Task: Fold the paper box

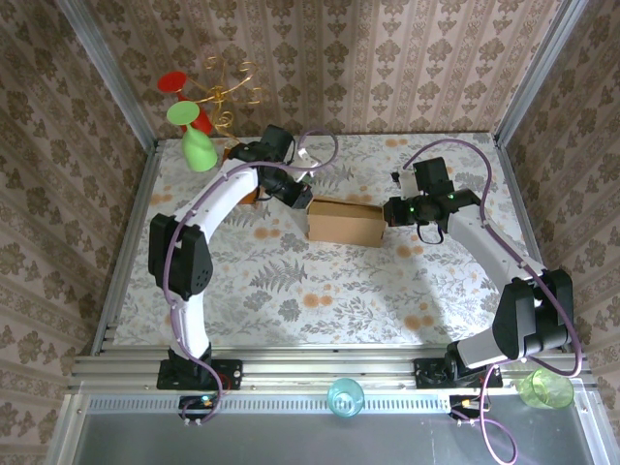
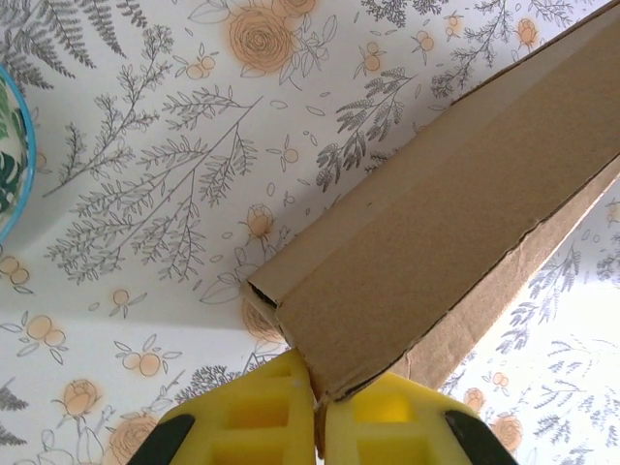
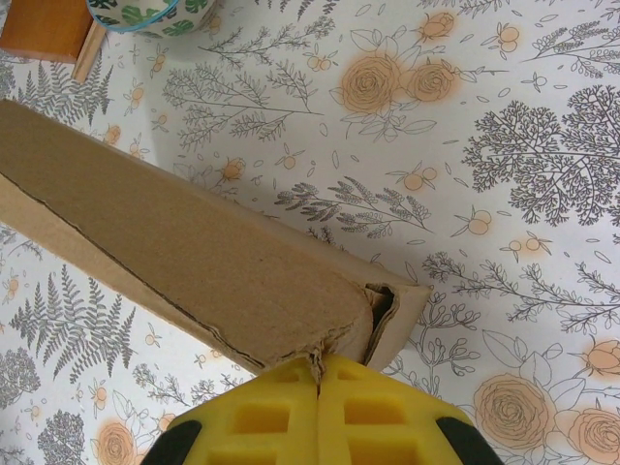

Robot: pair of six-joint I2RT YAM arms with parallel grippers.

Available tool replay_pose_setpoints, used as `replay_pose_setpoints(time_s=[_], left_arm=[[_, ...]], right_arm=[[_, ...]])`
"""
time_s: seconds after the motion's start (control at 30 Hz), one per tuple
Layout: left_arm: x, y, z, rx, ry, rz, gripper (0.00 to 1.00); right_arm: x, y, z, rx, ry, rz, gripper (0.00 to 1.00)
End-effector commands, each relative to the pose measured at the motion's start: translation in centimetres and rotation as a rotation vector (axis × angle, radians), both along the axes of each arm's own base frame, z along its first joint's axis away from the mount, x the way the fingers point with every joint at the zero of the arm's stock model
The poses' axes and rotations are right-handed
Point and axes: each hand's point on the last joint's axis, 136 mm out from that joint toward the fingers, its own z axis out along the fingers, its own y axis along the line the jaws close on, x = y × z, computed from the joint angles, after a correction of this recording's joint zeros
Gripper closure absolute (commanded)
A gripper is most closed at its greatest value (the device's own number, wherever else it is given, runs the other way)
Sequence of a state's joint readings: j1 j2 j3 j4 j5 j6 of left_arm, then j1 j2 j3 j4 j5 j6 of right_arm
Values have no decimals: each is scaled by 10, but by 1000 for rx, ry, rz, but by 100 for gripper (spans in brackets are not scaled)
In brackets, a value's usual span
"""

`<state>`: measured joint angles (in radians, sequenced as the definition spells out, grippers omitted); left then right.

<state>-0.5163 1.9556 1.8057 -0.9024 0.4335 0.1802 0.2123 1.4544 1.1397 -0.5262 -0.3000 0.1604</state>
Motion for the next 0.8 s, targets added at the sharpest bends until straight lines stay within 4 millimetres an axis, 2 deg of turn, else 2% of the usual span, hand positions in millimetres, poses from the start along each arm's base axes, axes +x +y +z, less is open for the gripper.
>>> replay_pose_setpoints(time_s=[0.0,0.23,0.77], left_arm=[[-20,-16,14,-57,110,-3,92],[-32,-18,9,-28,220,57,93],[-37,-21,12,-24,351,157,92]], right_arm=[[-13,4,-21,-7,96,8,100],[-18,12,-29,-33,109,8,100],[-24,13,-36,-61,124,-10,100]])
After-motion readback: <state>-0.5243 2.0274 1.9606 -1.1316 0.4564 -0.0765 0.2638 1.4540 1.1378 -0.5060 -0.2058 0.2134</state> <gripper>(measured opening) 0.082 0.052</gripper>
